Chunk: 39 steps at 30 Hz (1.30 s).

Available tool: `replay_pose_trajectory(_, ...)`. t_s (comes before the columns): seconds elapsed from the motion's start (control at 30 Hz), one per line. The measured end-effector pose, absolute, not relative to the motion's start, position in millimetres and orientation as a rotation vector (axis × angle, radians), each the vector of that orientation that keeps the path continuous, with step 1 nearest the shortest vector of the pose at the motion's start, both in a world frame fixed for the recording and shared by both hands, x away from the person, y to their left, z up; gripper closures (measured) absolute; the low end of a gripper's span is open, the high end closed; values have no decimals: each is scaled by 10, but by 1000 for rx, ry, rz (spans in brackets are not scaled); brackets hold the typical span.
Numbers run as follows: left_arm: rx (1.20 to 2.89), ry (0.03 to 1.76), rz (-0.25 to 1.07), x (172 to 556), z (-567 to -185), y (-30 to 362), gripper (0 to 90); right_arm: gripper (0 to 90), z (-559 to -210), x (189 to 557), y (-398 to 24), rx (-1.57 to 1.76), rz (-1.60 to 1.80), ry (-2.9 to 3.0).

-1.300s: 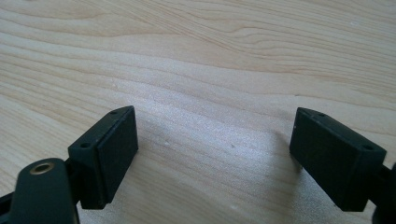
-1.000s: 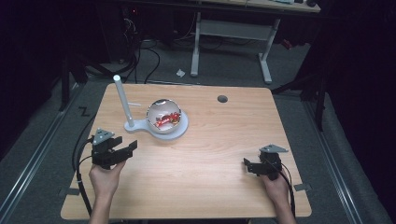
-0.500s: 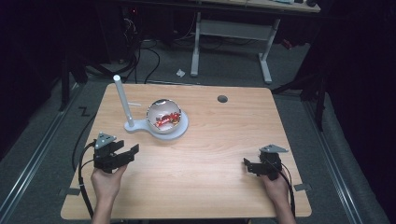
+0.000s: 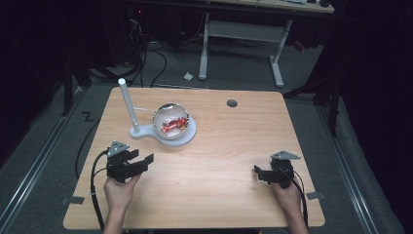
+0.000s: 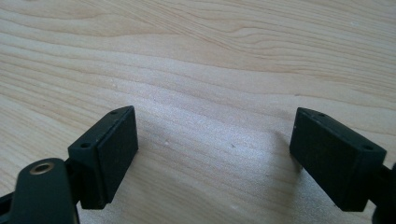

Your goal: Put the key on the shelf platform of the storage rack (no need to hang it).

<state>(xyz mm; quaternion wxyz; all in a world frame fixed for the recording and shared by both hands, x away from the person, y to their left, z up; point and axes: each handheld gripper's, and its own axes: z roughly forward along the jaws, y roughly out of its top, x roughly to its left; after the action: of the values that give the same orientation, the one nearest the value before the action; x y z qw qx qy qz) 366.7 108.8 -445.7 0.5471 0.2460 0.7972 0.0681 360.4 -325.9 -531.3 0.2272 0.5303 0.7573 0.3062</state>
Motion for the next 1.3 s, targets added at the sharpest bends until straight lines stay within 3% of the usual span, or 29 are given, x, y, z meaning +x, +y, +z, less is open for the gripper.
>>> replay_pose_trajectory(1.3, 704, 1924, 180, 3669, -4844, 684, 352, 152, -5313, 3603, -3257, 1463, 843, 2085)
